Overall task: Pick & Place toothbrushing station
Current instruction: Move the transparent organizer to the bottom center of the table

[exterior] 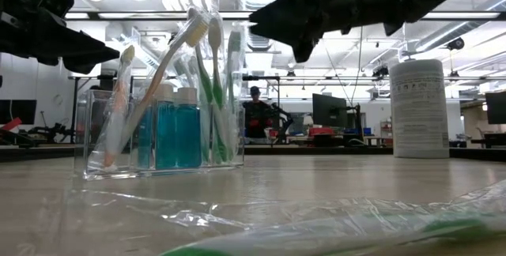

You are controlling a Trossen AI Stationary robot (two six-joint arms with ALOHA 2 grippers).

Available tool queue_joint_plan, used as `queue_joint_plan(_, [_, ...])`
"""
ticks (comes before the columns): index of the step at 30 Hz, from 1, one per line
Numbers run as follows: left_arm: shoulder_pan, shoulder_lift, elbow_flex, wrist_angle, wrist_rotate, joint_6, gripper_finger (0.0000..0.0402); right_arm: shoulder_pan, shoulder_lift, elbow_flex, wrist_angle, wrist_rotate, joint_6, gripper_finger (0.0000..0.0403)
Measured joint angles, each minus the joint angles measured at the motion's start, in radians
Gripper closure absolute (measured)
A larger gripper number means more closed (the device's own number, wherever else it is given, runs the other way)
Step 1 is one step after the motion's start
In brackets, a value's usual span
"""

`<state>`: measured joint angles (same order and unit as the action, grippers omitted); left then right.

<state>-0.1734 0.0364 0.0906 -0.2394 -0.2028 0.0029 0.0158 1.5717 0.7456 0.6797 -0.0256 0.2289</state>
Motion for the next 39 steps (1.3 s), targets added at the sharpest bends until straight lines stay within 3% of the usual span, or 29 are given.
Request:
queue_joint_plan(8, [0.000,0.000,0.000,0.000,0.000,0.000,0.0220,0.023,-0.116,-0.001,-0.317,0.003,-0.010,0.0280])
queue_joint_plan(12, [0.000,0.000,0.000,0.000,0.000,0.000,0.0220,0.062,-0.118,-0.002,-0.423,0.002,-0.106,0.0280])
queue_joint_plan(19, [0.000,0.000,0.000,0.000,0.000,0.000,0.0220,0.096,-0.024,-0.001,-0.422,0.003,-0.357,0.0280])
queue_joint_plan(28, [0.000,0.000,0.000,0.000,0.000,0.000,0.0220,0.107,0.156,0.083,-0.310,0.005,-0.528,0.0285])
queue_joint_plan(39, [0.000,0.000,0.000,0.000,0.000,0.000,0.0220,0.106,0.287,0.267,-0.445,0.052,-0.666,0.0294])
